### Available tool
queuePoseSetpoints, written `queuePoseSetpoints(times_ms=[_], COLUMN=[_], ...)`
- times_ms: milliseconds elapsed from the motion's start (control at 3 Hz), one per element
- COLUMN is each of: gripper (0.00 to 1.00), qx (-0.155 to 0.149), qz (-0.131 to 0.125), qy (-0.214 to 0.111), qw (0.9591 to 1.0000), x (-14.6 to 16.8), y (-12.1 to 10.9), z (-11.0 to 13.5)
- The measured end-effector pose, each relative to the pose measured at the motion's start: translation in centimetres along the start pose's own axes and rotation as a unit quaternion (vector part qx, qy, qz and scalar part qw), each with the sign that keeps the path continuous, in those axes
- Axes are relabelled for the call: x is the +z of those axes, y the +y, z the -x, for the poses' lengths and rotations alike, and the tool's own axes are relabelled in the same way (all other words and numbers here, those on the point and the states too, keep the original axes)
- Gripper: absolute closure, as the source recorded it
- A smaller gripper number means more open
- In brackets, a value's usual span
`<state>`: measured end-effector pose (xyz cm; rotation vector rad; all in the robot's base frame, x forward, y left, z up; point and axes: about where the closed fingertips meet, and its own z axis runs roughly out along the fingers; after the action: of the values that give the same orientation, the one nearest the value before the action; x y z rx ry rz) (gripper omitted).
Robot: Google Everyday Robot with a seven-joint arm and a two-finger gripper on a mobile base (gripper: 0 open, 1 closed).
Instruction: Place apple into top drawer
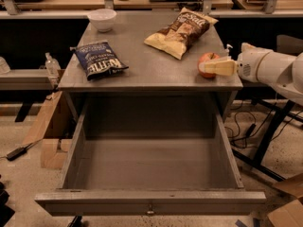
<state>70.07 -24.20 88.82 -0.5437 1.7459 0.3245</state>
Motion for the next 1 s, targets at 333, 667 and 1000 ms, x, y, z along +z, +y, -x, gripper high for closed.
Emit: queuePoseSetpoints(times_ms=[333, 667, 1000], gripper=[0.00, 0.27, 0.50], qx=[0.019, 0.037, 0.047], qz=[0.025, 0.044, 0.054], qy=[-0.002, 0.013, 0.024], qw=[0.9995, 0.9983, 0.9971], x=[2.9, 5.2, 6.0], y=[0.1, 0.8, 1.3], z=[-1.1, -2.5, -3.4])
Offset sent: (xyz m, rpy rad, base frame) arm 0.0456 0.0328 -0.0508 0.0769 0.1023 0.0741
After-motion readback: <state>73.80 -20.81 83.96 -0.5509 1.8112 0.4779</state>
